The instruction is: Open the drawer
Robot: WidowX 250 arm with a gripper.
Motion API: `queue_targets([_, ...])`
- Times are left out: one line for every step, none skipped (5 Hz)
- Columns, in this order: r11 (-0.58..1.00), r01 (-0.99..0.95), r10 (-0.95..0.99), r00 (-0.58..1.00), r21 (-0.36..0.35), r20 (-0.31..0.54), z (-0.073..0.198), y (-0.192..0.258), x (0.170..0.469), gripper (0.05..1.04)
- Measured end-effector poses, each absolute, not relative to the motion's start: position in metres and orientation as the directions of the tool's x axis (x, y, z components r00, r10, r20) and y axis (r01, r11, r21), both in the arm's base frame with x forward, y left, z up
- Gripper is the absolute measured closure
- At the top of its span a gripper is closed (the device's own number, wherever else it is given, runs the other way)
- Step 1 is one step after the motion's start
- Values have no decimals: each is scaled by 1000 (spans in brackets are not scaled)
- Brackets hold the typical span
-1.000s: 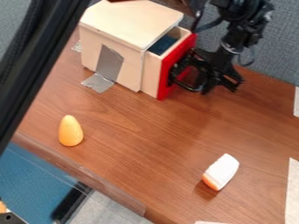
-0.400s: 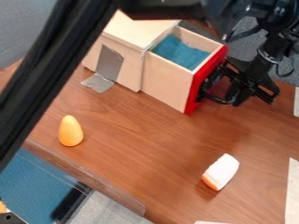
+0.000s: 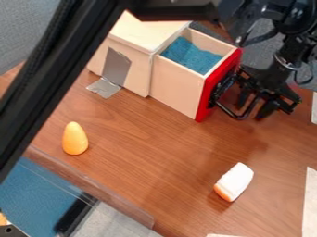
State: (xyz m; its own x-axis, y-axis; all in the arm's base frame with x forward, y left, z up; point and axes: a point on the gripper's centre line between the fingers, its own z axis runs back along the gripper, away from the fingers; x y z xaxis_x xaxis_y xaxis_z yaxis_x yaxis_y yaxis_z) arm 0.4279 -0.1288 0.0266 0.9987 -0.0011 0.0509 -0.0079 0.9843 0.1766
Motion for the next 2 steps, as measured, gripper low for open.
queue_targets([993, -6, -5, 996, 119, 92, 65, -131, 428, 112])
queue_targets([997, 13, -22, 992, 72, 124, 100, -127, 420, 81])
